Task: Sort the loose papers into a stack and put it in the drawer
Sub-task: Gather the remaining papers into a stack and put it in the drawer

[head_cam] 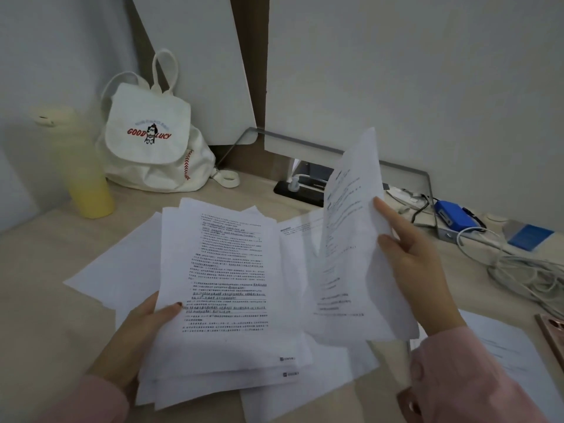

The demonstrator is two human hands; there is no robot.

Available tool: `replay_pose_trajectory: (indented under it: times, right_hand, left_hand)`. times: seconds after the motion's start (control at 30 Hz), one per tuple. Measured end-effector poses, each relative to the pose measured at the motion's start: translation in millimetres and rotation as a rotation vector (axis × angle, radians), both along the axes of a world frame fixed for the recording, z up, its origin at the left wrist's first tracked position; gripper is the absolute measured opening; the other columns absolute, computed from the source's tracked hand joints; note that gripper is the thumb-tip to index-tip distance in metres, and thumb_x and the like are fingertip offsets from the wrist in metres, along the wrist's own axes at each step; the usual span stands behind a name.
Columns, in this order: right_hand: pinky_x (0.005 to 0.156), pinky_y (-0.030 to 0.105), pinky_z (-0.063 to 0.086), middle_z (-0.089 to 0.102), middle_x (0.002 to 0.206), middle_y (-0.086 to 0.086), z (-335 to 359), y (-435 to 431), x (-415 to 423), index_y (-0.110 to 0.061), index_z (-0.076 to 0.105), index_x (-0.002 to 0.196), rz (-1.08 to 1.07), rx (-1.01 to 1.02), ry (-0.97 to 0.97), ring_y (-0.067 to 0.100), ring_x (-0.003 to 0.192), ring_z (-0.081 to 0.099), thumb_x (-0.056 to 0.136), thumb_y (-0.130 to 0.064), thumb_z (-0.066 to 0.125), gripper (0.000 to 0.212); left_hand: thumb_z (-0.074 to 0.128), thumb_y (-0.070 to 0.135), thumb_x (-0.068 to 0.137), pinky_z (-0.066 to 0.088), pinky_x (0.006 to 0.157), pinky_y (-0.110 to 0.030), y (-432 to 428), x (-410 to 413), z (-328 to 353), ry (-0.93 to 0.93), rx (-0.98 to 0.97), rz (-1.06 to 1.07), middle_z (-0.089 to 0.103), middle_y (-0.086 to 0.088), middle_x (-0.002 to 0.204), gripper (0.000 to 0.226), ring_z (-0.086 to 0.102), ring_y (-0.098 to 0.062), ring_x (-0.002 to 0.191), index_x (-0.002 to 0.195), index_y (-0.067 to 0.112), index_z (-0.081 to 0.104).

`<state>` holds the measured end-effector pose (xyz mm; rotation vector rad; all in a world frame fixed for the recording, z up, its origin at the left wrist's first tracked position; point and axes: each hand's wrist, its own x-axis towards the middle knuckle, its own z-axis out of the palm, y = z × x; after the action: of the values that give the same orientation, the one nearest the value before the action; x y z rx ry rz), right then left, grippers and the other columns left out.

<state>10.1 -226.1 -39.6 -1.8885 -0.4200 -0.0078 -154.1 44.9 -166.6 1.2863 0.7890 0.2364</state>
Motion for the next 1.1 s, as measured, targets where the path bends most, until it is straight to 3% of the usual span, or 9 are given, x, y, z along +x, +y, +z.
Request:
replay_pose_trajectory:
  times: [0.1,0.27,0.33,0.47,0.63,0.77,0.83,1.0,1.1]
  right_hand:
    - [0.077,0.023,0.056,0.062,0.121,-0.016,12.0,-0.1,-2.0,-0.037,0.058,0.122,0.063,0.249,0.073,0.007,0.098,0.066,0.092,0.003,0.043,0.052]
    - [0.069,0.022,0.057,0.060,0.129,-0.007,7.8,-1.2,9.5,-0.026,0.061,0.120,0.159,0.613,0.375,0.016,0.105,0.064,0.088,0.006,0.043,0.049]
    - [0.072,0.023,0.058,0.057,0.132,-0.002,-17.7,4.7,11.4,-0.022,0.058,0.123,0.127,0.531,0.471,0.018,0.102,0.062,0.086,0.008,0.043,0.050]
    - [0.105,0.030,0.039,0.048,0.138,-0.001,-73.8,21.4,-4.4,-0.018,0.058,0.124,0.126,0.126,0.495,0.013,0.120,0.047,0.086,0.012,0.044,0.051]
    - [0.099,0.016,0.028,0.046,0.140,0.000,-109.0,46.4,-18.8,-0.013,0.049,0.134,0.154,-0.128,0.464,0.007,0.120,0.040,0.090,0.008,0.037,0.050]
    - [0.096,0.017,0.037,0.049,0.135,0.001,-112.4,57.5,-18.9,-0.017,0.044,0.136,0.180,-0.144,0.497,0.016,0.121,0.046,0.092,0.001,0.040,0.048]
    - [0.089,0.019,0.041,0.052,0.129,0.001,-109.8,54.9,-15.3,-0.020,0.046,0.134,0.162,-0.132,0.517,0.016,0.111,0.049,0.093,-0.003,0.043,0.045]
    - [0.087,0.026,0.036,0.049,0.129,0.003,-107.7,32.9,2.8,-0.015,0.048,0.132,0.005,-0.082,0.523,0.016,0.109,0.048,0.092,-0.003,0.046,0.042]
    - [0.103,0.034,0.040,0.052,0.133,0.019,-106.3,31.2,13.2,-0.008,0.051,0.130,-0.013,0.095,0.669,0.021,0.108,0.052,0.089,-0.002,0.050,0.041]
  left_hand:
    - [0.055,0.008,0.090,0.050,0.083,-0.042,-0.8,-0.1,0.9,0.031,-0.018,-0.004,0.069,-0.008,0.102,0.030,0.064,-0.033,0.095,0.119,0.015,0.059]
    - [0.055,0.004,0.088,0.049,0.083,-0.041,-3.7,-1.0,0.9,0.053,-0.053,-0.070,0.067,-0.012,0.114,0.037,0.063,-0.032,0.100,0.125,0.011,0.057]
    - [0.055,0.004,0.089,0.048,0.089,-0.046,-5.2,-1.7,0.8,0.063,-0.039,-0.106,0.066,-0.013,0.117,0.038,0.063,-0.033,0.100,0.126,0.012,0.056]
    - [0.054,0.023,0.092,0.048,0.092,-0.053,-14.2,-2.9,3.8,0.054,-0.128,-0.123,0.071,-0.012,0.110,0.031,0.066,-0.038,0.100,0.121,0.017,0.060]
    - [0.049,0.062,0.081,0.041,0.103,-0.048,-24.3,1.0,1.2,-0.010,-0.311,-0.060,0.071,-0.004,0.113,0.053,0.064,-0.030,0.107,0.117,0.026,0.064]
    - [0.059,0.023,0.087,0.046,0.097,-0.045,-25.6,4.6,-2.8,0.047,-0.048,-0.108,0.068,-0.003,0.114,0.023,0.065,-0.025,0.102,0.110,0.024,0.062]
    - [0.055,0.007,0.090,0.046,0.095,-0.044,-24.7,4.9,-5.7,0.075,0.027,-0.116,0.065,-0.003,0.114,0.029,0.063,-0.024,0.101,0.116,0.020,0.057]
    - [0.049,0.003,0.093,0.039,0.098,-0.040,-16.7,5.5,-4.7,0.083,0.264,-0.030,0.056,-0.006,0.121,0.037,0.051,-0.023,0.108,0.129,0.009,0.049]
    - [0.047,0.003,0.094,0.037,0.091,-0.036,-8.8,0.8,7.7,0.022,0.329,0.043,0.052,-0.001,0.113,0.031,0.048,-0.020,0.105,0.122,0.016,0.049]
